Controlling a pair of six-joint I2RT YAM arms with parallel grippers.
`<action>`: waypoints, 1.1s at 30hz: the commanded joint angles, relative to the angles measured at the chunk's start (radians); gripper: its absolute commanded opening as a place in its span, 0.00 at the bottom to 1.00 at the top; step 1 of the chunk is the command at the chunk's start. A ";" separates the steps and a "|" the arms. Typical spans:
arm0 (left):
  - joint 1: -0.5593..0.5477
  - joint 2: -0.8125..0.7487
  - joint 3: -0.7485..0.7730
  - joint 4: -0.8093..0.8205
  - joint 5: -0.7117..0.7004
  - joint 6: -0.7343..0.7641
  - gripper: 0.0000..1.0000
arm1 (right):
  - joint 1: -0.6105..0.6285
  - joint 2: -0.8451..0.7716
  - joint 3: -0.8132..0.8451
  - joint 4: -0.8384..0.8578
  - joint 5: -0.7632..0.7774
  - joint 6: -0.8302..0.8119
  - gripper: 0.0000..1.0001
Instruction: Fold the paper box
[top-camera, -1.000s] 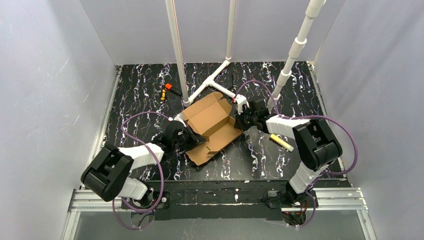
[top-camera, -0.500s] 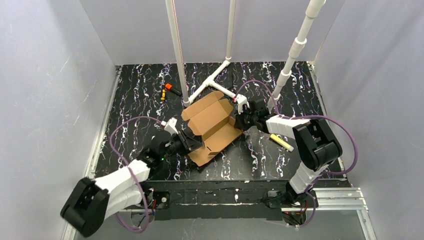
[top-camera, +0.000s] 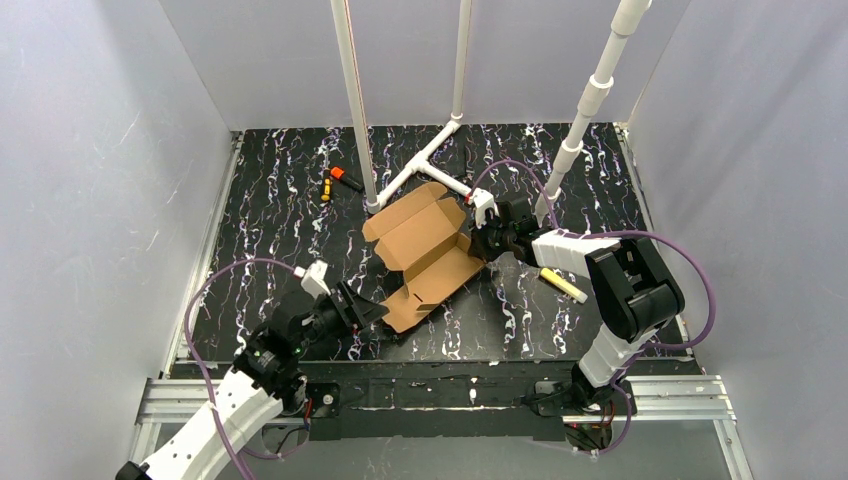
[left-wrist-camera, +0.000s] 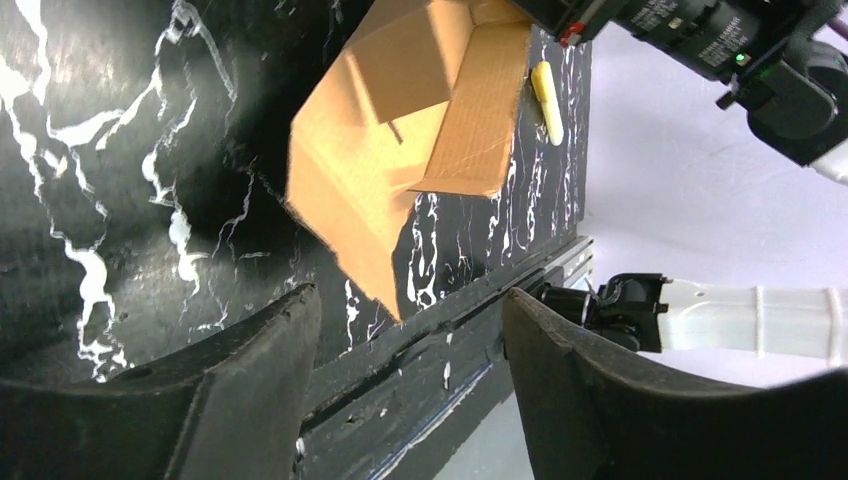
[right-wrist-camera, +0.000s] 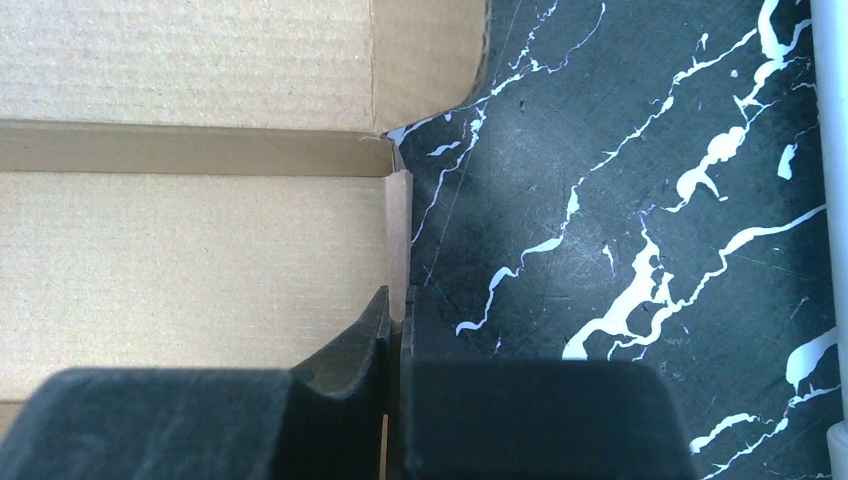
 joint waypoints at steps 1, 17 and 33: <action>0.006 -0.016 -0.098 -0.025 0.006 -0.179 0.68 | -0.007 0.002 0.024 0.024 0.000 0.014 0.08; -0.016 0.395 0.048 0.224 0.019 -0.201 0.33 | -0.006 0.014 0.027 0.022 -0.004 0.012 0.08; -0.027 0.593 0.236 0.234 0.061 -0.099 0.00 | 0.018 0.023 0.017 0.039 0.030 0.042 0.07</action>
